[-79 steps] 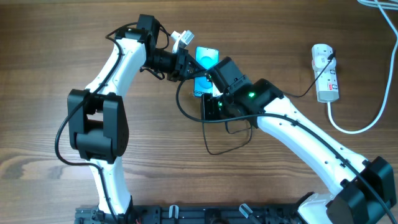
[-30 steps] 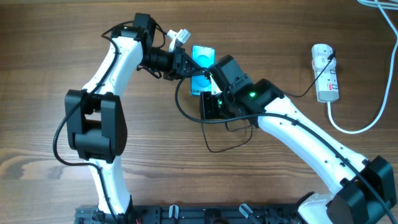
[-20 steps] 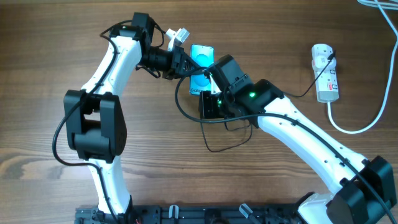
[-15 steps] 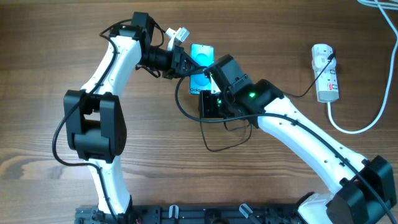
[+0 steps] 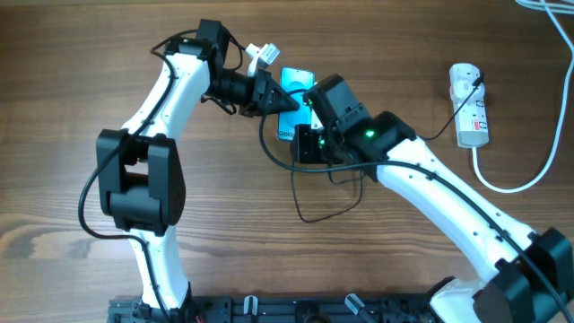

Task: Plug charger to phone and switch on socket
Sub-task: 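Release the plug and pull the right gripper back to the right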

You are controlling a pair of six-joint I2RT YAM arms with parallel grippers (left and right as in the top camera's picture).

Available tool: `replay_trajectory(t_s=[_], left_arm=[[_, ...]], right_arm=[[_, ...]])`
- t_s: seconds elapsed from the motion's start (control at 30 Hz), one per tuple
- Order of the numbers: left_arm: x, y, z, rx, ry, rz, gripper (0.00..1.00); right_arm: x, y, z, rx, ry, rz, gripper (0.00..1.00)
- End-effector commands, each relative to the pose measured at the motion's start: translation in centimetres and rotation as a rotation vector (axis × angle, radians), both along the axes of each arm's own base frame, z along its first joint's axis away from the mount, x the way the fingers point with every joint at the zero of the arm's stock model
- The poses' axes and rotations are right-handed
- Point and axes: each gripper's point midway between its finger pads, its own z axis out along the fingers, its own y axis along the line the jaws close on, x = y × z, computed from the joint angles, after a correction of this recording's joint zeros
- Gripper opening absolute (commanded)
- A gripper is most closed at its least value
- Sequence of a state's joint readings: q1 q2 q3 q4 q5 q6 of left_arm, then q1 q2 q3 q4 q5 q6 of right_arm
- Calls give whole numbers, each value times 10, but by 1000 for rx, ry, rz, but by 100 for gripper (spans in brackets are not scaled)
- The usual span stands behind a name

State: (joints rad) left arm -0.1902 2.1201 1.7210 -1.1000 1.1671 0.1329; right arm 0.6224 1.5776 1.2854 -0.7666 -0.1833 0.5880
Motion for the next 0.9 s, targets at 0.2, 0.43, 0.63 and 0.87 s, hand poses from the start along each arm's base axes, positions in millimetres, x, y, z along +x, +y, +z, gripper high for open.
replay_trajectory(t_s=[0.2,0.43,0.63,0.87], left_arm=[[-11,5,15,-53,-119,-61,4],[-33,3,34,-195,-271,-164,4],[-42,3,39,-243,-381,-215,4],[-41,3,39,-246,-403,-221,4]], right_arm=[[-12,-37,56,-3,-102,-69,100],[-12,-99,77,2,-93,-247,100],[-19,-109,69,-55,-67,-208,100],[-17,-108,58,-75,-32,-207,100]])
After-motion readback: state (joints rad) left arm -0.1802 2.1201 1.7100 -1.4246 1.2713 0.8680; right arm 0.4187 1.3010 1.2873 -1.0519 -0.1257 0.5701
